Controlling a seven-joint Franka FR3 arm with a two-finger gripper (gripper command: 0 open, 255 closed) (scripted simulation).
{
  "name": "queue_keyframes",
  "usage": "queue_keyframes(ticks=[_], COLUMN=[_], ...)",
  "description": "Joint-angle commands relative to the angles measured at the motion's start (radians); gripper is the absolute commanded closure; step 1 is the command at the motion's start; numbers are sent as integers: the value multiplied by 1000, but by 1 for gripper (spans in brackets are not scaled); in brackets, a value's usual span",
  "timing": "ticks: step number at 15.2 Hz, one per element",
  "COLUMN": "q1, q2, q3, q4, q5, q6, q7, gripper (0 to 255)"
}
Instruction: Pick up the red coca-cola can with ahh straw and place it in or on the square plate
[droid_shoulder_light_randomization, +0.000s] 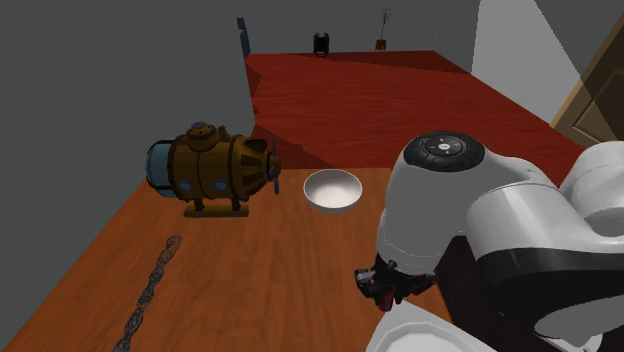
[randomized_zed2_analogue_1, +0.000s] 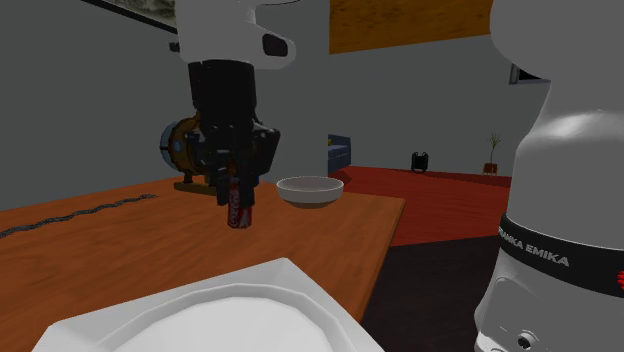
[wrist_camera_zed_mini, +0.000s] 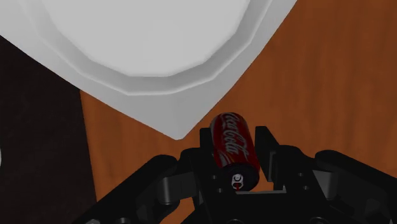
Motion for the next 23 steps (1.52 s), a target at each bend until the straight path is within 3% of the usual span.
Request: queue_keyframes(ticks=[1, 7, 12, 18, 23], q1=[67, 224, 317, 249, 156], q2=[-47, -129, -164, -76, 10], q3=[10, 75, 149, 255, 372], q4=[-16, -34, -14, -35, -47], q5=[49, 154, 218, 234, 232], q6=[-27, -75, -106, 16, 126], q7=[36, 169, 291, 294, 304], gripper=[255, 255, 255, 255, 255])
